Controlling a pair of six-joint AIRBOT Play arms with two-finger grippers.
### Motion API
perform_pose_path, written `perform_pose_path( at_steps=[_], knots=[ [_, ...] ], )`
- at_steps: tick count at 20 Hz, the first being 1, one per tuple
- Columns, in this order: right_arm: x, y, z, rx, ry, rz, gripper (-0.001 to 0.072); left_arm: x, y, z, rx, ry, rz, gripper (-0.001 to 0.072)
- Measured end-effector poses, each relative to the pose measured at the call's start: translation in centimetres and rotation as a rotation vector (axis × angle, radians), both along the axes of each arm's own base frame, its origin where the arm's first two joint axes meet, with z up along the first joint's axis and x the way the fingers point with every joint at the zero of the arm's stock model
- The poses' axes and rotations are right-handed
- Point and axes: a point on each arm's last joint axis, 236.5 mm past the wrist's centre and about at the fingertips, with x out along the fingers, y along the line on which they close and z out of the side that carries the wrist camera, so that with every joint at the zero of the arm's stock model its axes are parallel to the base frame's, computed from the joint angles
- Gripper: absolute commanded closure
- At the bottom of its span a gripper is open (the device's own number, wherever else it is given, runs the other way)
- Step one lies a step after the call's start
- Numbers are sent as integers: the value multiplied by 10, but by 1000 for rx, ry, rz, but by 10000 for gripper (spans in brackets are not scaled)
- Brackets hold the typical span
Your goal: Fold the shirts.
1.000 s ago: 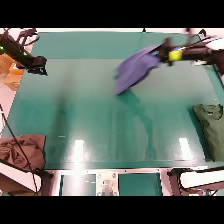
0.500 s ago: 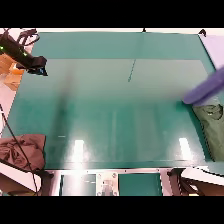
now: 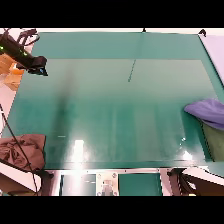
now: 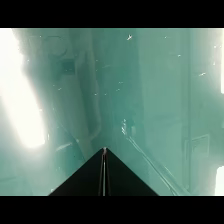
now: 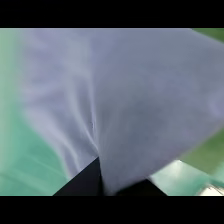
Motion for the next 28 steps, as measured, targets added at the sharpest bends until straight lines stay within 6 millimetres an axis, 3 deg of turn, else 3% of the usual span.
perform_pose_path(
  at_steps=[2, 4, 6, 8, 9, 10, 11, 12, 15, 18, 20, 22, 24, 26, 28],
  knots=[
    [-27, 4, -24, 27, 109, -26, 668, 0, 0, 0, 0, 0, 0, 680],
    [-45, 12, -48, 63, 179, -37, 158, 0, 0, 0, 0, -1, 1, 681],
    [-59, 21, -71, 99, 237, -39, 135, 3, 0, 0, 0, -12, 4, 681],
    [-66, 28, -84, 128, 265, -38, 149, 5, 0, 1, 0, -20, 6, 681],
    [-65, 27, -85, 127, 265, -39, 276, 6, 0, 1, 0, -25, 8, 681],
    [-61, 24, -82, 117, 252, -41, 522, 7, 1, 1, 0, -29, 9, 682],
    [-48, 21, -74, 104, 210, -34, 588, 8, 1, 2, 0, -33, 13, 682],
    [-26, 19, -62, 85, 141, -15, 667, 9, 1, 2, -1, -35, 19, 683],
    [58, 27, -15, -6, -92, 143, 694, 7, -2, 2, -14, -21, 36, 683],
    [133, 83, 28, -98, -269, 401, 694, -10, -17, 5, -35, 14, 36, 683],
    [154, 145, 37, -110, -328, 585, 693, -34, -38, 6, -44, 30, 17, 683],
    [153, 209, 28, -93, -350, 749, 693, -69, -61, 6, -53, 31, -5, 683],
    [136, 266, 7, -59, -351, 886, 693, -112, -79, 1, -61, 41, -19, 683],
    [117, 307, -14, -31, -350, 986, 692, -151, -87, -6, -66, 40, -16, 682],
    [103, 337, -29, -13, -357, 1062, 691, -179, -89, -11, -67, 33, -6, 681]
  ],
)
